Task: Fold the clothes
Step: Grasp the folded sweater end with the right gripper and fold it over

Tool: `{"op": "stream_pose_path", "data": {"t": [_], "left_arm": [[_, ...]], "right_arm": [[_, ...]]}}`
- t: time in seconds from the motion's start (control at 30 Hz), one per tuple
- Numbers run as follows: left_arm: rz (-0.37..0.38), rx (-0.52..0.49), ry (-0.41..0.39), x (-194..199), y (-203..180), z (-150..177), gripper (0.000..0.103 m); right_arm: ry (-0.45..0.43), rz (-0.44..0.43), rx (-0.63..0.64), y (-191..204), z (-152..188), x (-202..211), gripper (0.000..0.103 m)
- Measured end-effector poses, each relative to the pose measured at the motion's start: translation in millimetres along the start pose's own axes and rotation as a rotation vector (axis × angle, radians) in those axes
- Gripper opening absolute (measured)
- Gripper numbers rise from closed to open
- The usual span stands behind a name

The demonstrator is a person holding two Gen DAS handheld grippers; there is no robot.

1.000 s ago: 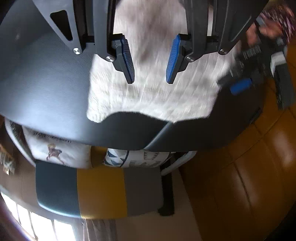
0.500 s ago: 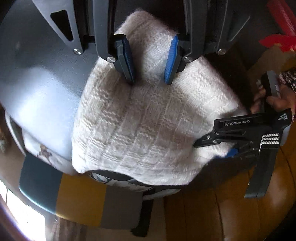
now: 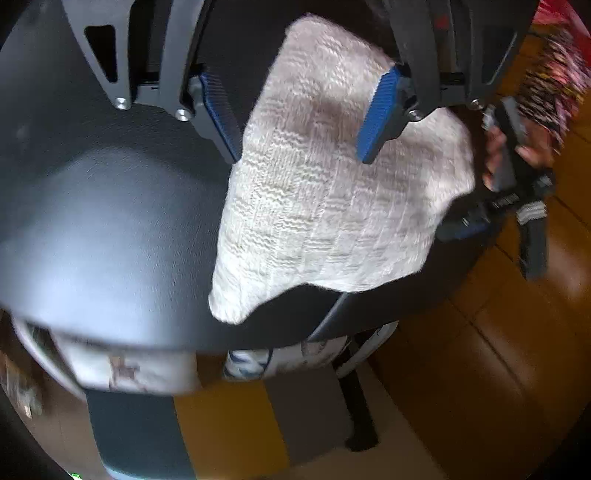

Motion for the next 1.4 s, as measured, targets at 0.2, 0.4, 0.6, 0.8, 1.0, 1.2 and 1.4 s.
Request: {"op": "stream_pose_path", "data": {"t": [0.2,0.4,0.6,0.8,1.0,1.2,1.4], "left_arm": [[0.101,0.094,0.061,-16,9,4,0.103],[0.188,0.144,0.116,-30,19,4,0.103],[0.249,0.165,0.131,-34,23,7,0.103],[0.247,0.084,0.119,-36,22,7,0.103],[0.27,0.045,0.093,-39,22,7,0.103],[0.277,0.025,0.081,-39,22,7,0.103],[0.276,0.008,0.081,-40,20,8,0.103]], "right_arm": [[0.061,-0.088,-0.156,-19,-10,-15,0.081],[0.121,-0.137,-0.24,-22,-8,-28,0.082],[0.147,-0.135,-0.246,-24,-7,-36,0.082],[0.185,-0.194,-0.295,-27,-5,-47,0.082],[0.193,-0.25,-0.319,-26,-6,-55,0.083],[0.19,-0.31,-0.352,-23,-5,-63,0.087],[0.182,-0.336,-0.336,-19,-9,-65,0.087]]}}
Point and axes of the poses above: each gripper's, at about its wrist camera, not at the fingertips, and x roughly against the way its jaws point, y to its left, z to its underside, the point moved 7 cm from there along -x, roughly the way its jaws point, and after that the axes turned 13 degrees about z, right-handed, at the moved point
